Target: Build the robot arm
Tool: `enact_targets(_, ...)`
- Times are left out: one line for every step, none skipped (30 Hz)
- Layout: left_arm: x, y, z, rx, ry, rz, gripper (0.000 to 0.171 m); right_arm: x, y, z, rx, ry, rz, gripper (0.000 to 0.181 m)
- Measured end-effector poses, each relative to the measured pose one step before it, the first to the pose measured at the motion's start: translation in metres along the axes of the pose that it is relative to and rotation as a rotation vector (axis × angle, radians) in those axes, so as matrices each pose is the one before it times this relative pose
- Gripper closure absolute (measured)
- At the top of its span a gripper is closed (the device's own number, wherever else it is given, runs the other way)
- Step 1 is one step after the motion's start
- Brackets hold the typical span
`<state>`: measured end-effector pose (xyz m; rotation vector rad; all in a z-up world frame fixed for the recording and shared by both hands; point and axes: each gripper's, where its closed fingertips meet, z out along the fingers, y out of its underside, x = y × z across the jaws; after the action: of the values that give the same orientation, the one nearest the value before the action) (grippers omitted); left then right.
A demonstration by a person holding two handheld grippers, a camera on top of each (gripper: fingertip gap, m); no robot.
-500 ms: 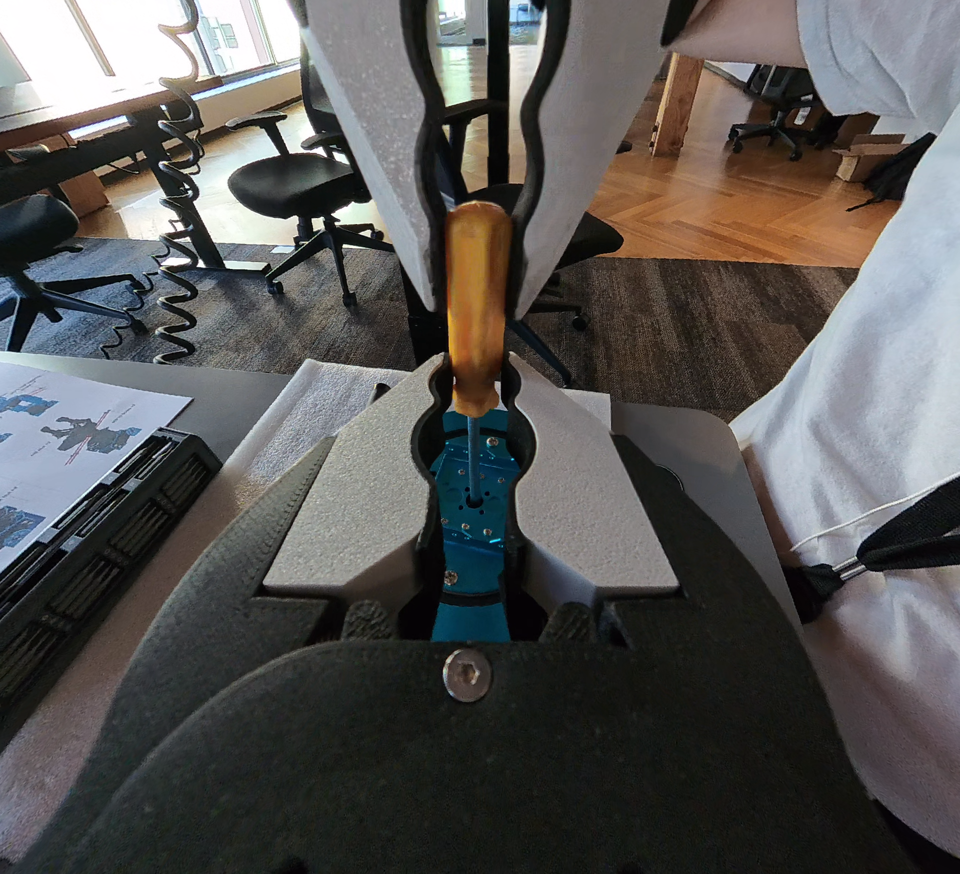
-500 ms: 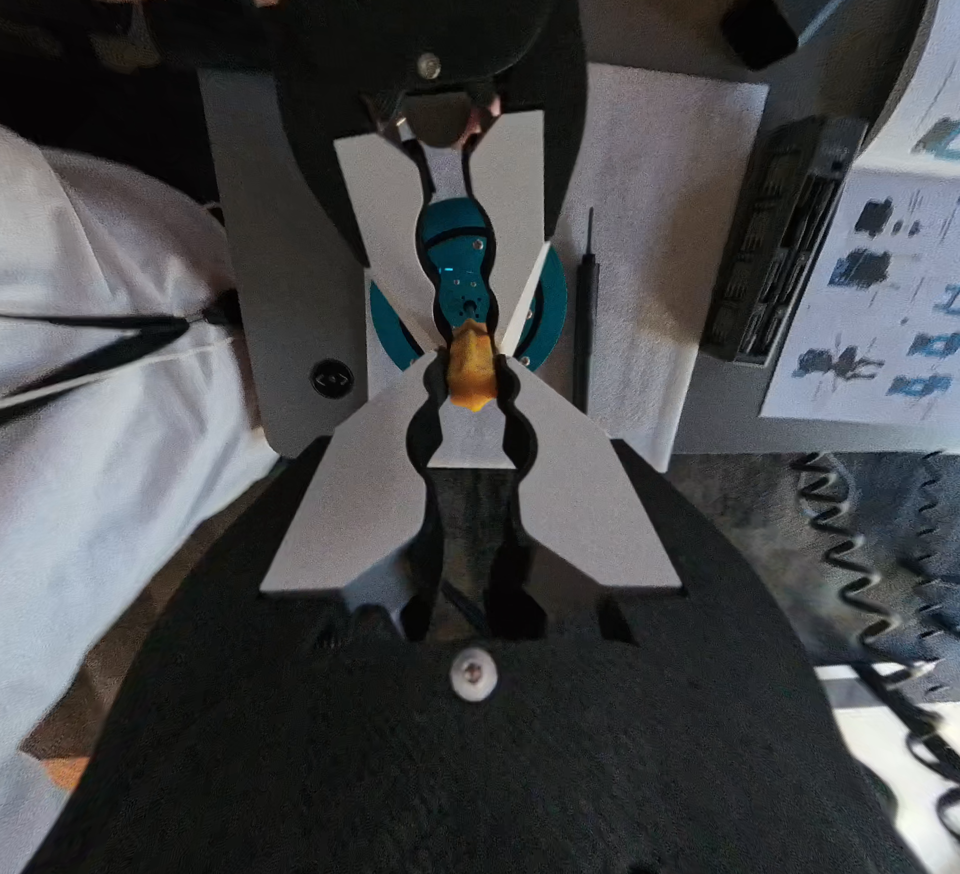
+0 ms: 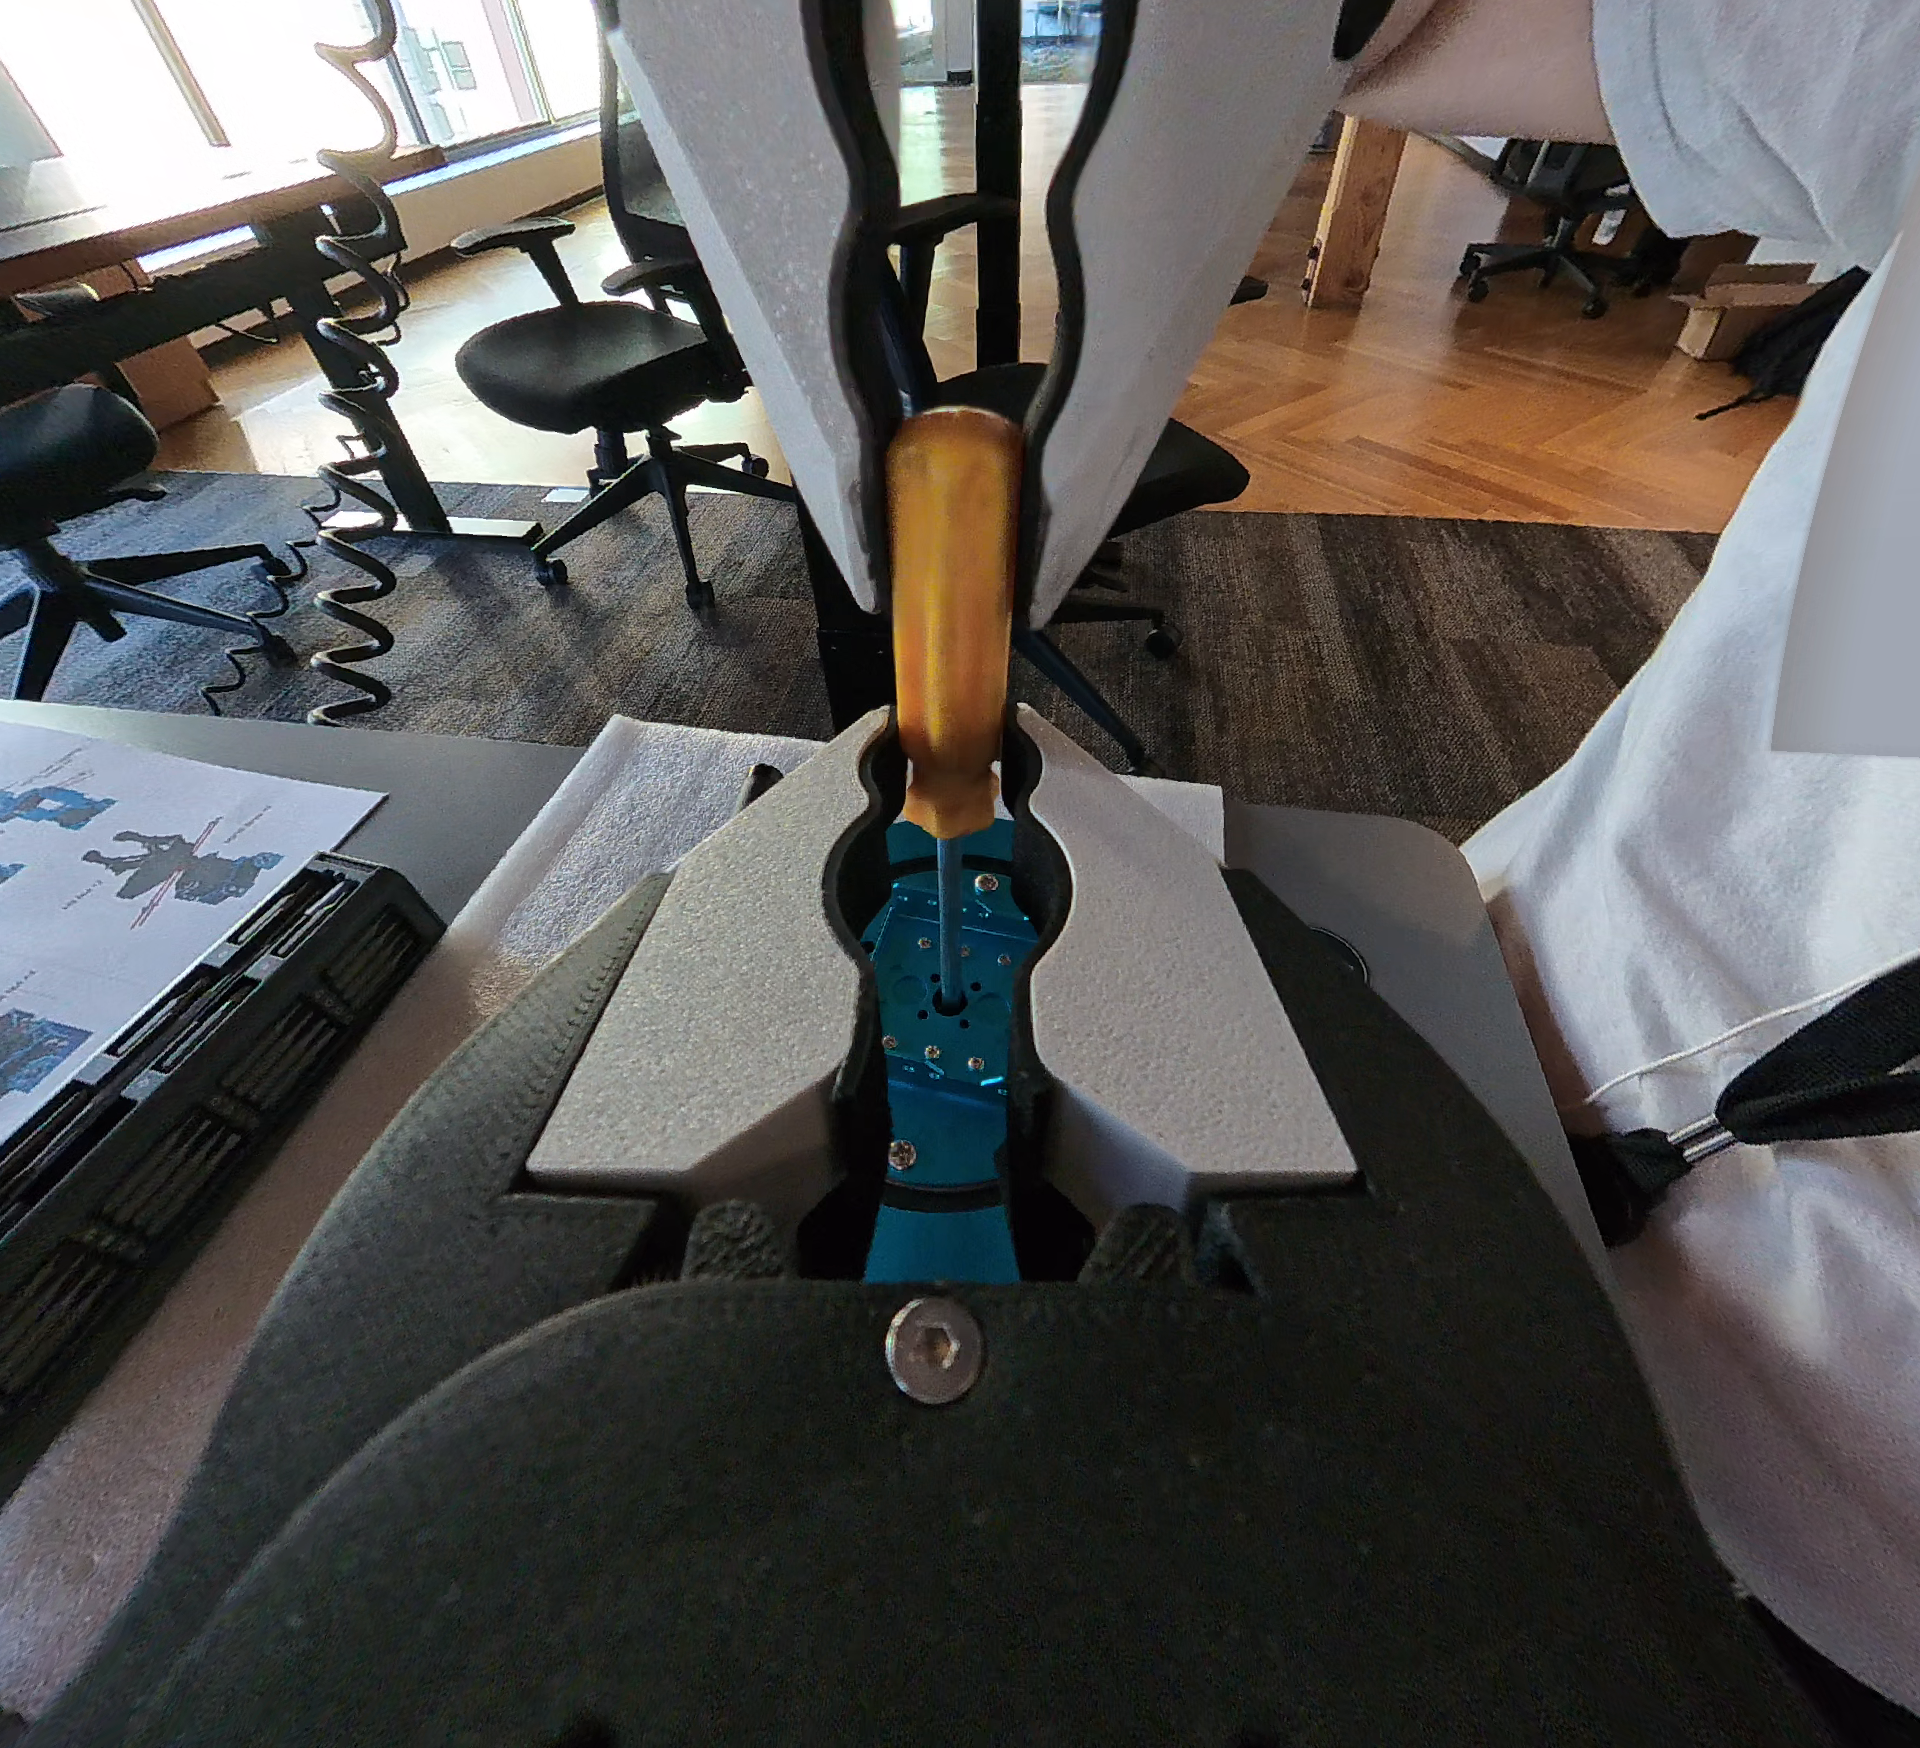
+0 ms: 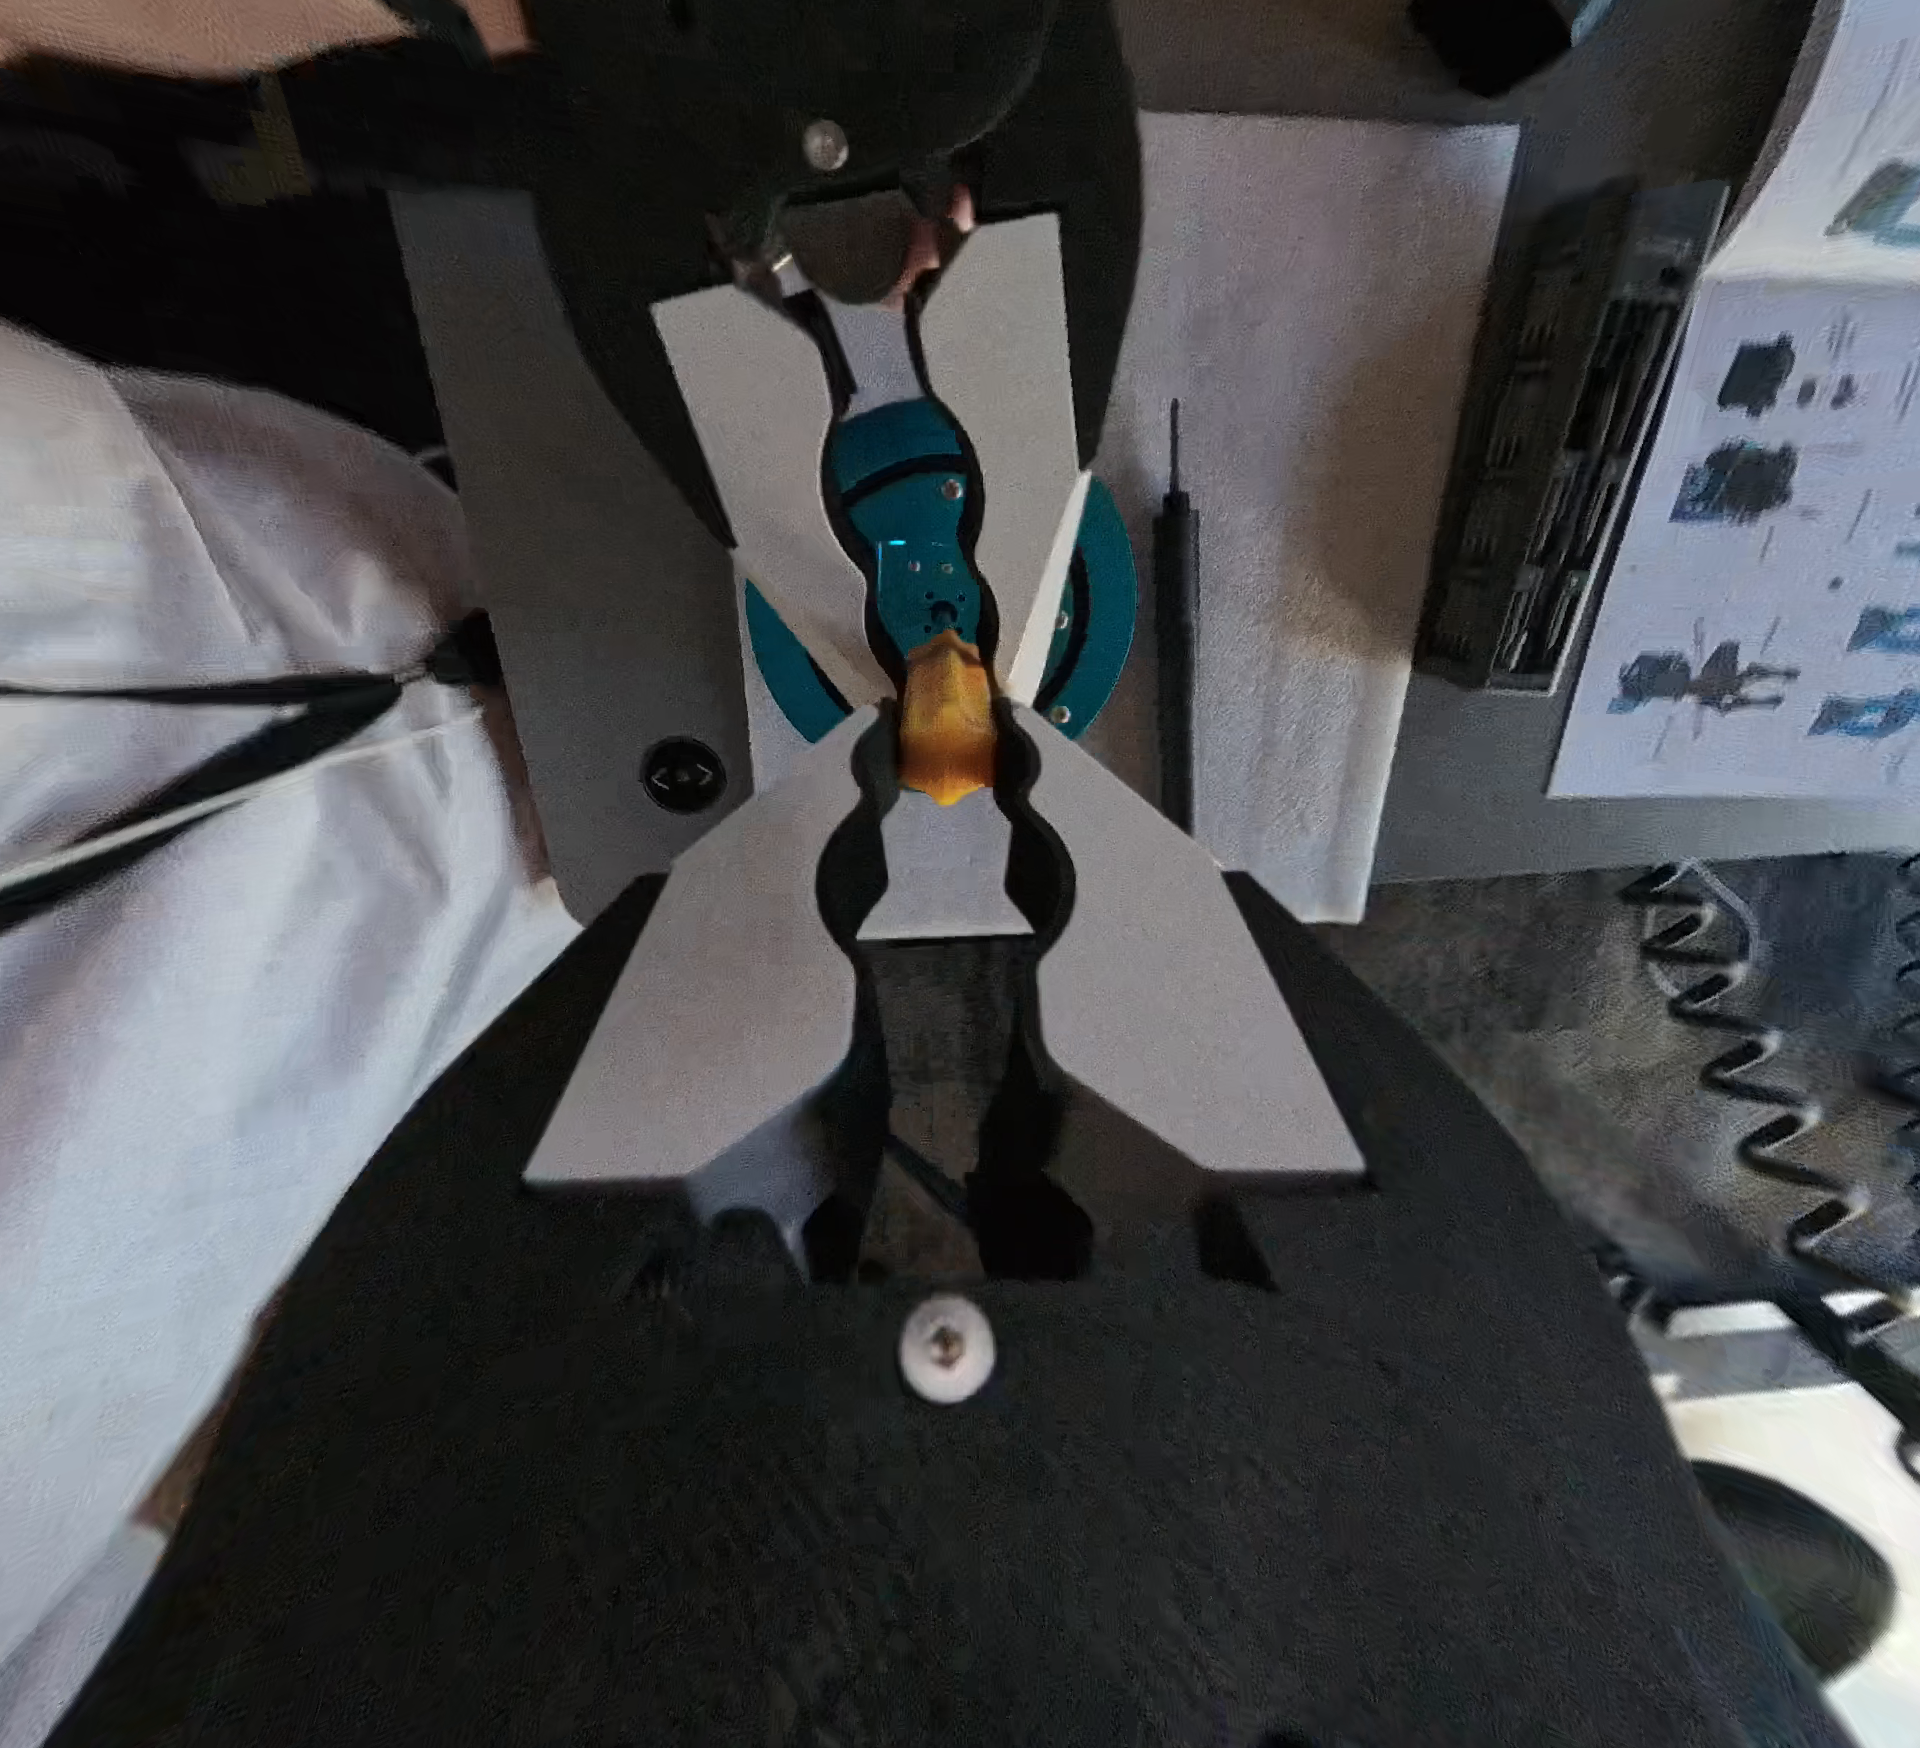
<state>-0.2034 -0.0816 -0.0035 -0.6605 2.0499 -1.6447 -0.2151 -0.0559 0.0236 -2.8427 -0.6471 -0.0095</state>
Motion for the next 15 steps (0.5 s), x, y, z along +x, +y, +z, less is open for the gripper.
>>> enact_targets(0.0, 0.00006, -0.00021, -0.00001, 0.0024, -0.0028, 0.155, -0.00051, -0.00032, 0.00022, 0.008, 0.0091, 0.0652, 0.164)
enact_targets(0.00075, -0.00007, -0.00019, 0.00175, 0.0069, -0.0024, 0.155, -0.00128, -0.00003, -0.00005, 0.0022, 0.0087, 0.0001, 0.164)
enact_targets(0.00052, -0.00005, 0.00013, 0.0018, 0.0022, 0.0001, 0.155, 0.00064, -0.00032, -0.00023, -0.0027, 0.0126, -0.0607, 0.164)
enact_targets(-0.00061, -0.0001, 0.0002, 0.00041, -0.0055, 0.0014, 0.155, 0.00236, -0.00075, 0.00026, 0.002, 0.0155, -0.0924, 0.162)
enact_targets(-0.00045, 0.00004, 0.00016, -0.00055, -0.0024, 0.0001, 0.155, 0.00293, -0.00172, -0.00017, 0.0166, 0.0193, -0.0857, 0.156)
enact_targets(0.00014, -0.00009, -0.00015, 0.00029, 0.0041, -0.0026, 0.155, 0.00276, -0.00156, -0.00028, 0.0188, 0.0178, -0.0729, 0.148)
enact_targets(-0.00016, -0.00004, -0.00016, 0.00152, 0.0016, -0.0029, 0.155, 0.00012, -0.0005, 0.00008, 0.0121, -0.0038, -0.0506, 0.148)
enact_targets(-0.00005, 0.00004, -0.00023, 0.00172, 0.0009, -0.0017, 0.155, -0.00242, -0.00015, 0.00124, 0.0097, -0.0208, -0.0345, 0.152)
enact_targets(0.00001, -0.00002, -0.00025, 0.00056, 0.0001, -0.0014, 0.155, -0.00237, 0.0009, 0.00168, 0.0018, -0.0186, -0.0222, 0.157)
enact_targets(-0.0003, 0.00012, -0.00031, -0.00048, -0.0021, 0.0006, 0.155, -0.00203, 0.00116, 0.00144, -0.0038, -0.0139, -0.0164, 0.16)
enact_targets(0.00012, 0.00005, -0.00019, -0.00015, -0.0001, 0.0015, 0.155, -0.00052, -0.00061, 0.00014, 0.0046, -0.0046, 0.0018, 0.161)
enact_targets(0.00037, 0.00009, 0.0, 0.00002, 0.0004, 0.0007, 0.155, -0.00052, 0.00063, -0.00051, -0.0092, -0.0095, 0.0444, 0.161)
enact_targets(0.00021, 0.00007, 0.00012, -0.0008, 0.0003, 0.0014, 0.155, -0.00116, 0.00093, 0.00039, -0.0146, -0.0174, 0.0789, 0.162)
enact_targets(0.00036, 0.00004, 0.00022, -0.00161, 0.0, 0.0022, 0.155, -0.0012, 0.00139, 0.00038, -0.0134, -0.0169, 0.0989, 0.162)
enact_targets(-0.0006, 0.00017, 0.00017, -0.00248, -0.0047, 0.0015, 0.155, 0.00128, -0.00044, 0.0004, 0.0049, 0.0018, 0.1091, 0.162)
